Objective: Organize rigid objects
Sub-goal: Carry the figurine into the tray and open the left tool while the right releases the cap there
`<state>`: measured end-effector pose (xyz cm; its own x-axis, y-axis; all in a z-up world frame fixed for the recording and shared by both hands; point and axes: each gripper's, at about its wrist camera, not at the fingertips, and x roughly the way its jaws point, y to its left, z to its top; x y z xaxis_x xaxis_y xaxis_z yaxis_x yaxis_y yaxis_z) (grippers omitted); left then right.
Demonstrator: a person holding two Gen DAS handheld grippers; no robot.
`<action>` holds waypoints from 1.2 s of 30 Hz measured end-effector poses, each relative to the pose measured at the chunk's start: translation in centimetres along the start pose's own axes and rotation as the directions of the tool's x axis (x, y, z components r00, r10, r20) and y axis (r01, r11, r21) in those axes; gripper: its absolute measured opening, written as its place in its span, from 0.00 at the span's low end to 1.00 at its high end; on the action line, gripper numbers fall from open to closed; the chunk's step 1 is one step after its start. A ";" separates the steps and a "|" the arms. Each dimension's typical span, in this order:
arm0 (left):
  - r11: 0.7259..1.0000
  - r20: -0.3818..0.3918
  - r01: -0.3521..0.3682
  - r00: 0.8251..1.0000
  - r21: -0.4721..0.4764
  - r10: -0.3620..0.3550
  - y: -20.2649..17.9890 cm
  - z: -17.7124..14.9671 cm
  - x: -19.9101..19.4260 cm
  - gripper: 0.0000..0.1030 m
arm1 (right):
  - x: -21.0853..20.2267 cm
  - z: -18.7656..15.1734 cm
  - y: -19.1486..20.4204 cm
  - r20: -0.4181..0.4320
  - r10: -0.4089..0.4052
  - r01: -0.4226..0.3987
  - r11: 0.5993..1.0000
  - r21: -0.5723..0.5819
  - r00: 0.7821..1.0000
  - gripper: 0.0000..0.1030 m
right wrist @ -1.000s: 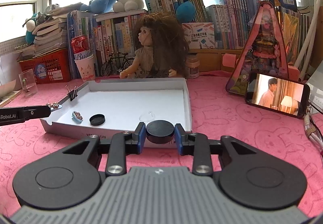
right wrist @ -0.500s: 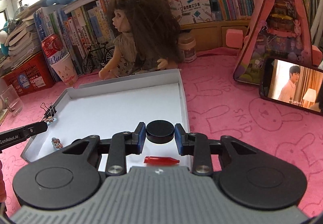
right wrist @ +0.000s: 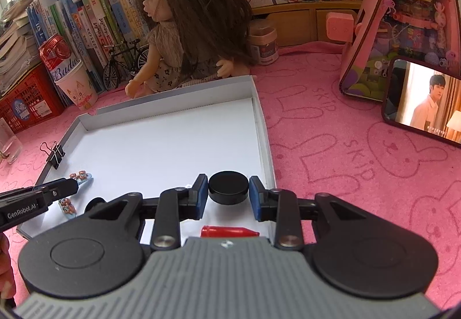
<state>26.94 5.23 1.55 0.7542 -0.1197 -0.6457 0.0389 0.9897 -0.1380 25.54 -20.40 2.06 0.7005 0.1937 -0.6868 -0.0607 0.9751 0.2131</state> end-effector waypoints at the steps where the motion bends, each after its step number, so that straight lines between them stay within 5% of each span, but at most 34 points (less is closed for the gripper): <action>1: 1.000 -0.003 -0.004 1.000 0.003 0.004 -0.1 -0.1 -0.1 0.14 | 0.0 0.0 0.0 -0.002 0.001 -0.001 1.000 0.002 1.000 0.35; 32: 0.999 -0.044 -0.007 0.999 0.052 0.009 -0.5 -2.0 -2.0 0.15 | -0.3 -1.0 1.4 -0.077 -0.051 0.046 0.996 -0.075 0.996 0.36; 34: 0.999 -0.037 -0.004 0.999 0.049 0.006 -0.5 -2.0 -2.2 0.16 | -0.4 -1.1 1.3 -0.069 -0.048 0.044 0.997 -0.067 0.996 0.41; 36: 0.999 -0.022 0.002 1.000 0.040 -0.001 -0.4 -2.0 -2.5 0.28 | -0.7 -1.1 1.1 -0.059 -0.041 0.038 0.998 -0.053 0.997 0.52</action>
<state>23.68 4.94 1.71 0.7395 -0.1225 -0.6619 0.0668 0.9918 -0.1088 24.17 -19.36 2.01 0.6593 0.1598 -0.7347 -0.0719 0.9861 0.1500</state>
